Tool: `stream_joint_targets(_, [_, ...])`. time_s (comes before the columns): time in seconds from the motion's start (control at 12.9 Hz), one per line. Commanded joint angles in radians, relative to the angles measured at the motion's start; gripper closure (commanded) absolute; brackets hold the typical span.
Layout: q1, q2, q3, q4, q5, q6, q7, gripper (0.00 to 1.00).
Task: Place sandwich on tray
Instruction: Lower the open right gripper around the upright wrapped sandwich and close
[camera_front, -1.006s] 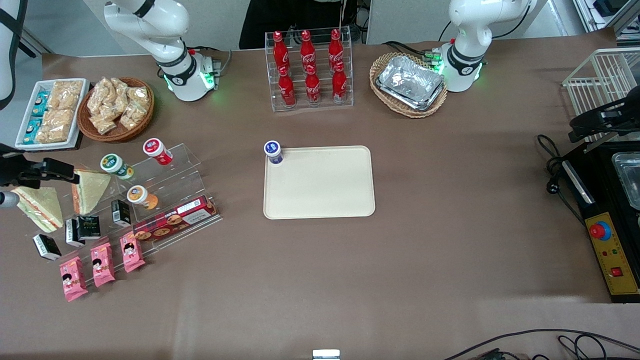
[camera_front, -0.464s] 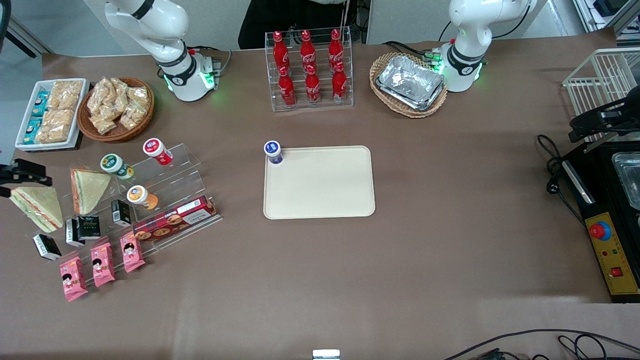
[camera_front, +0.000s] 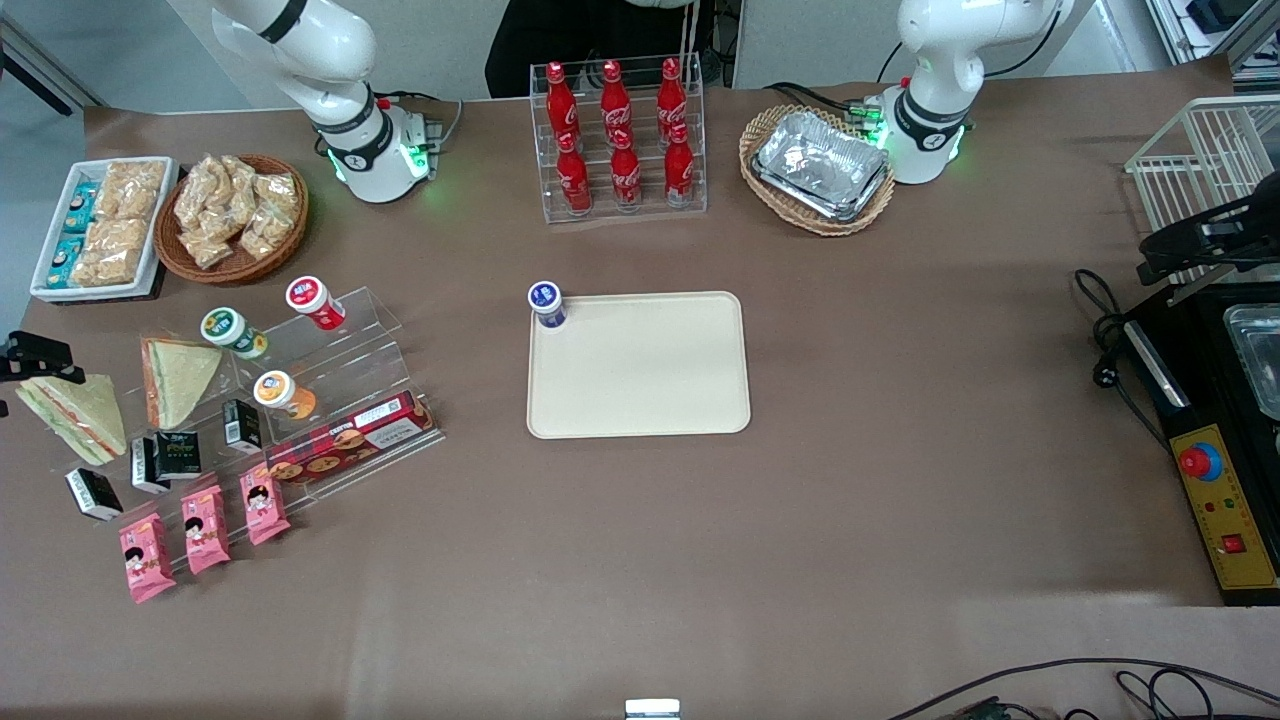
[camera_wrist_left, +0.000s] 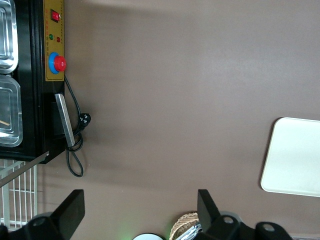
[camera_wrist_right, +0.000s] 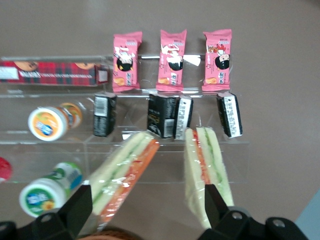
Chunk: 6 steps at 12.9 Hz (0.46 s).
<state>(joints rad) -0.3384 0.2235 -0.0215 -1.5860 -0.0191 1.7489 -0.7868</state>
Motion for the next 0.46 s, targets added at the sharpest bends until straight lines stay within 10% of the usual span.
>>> stream_joint_targets(0.0, [-0.051,0.048,0.008,-0.028,-0.007,0.075,-0.143,0.00])
stream_joint_targets(0.39, [-0.103,0.128,0.005,-0.031,-0.005,0.135,-0.268,0.00])
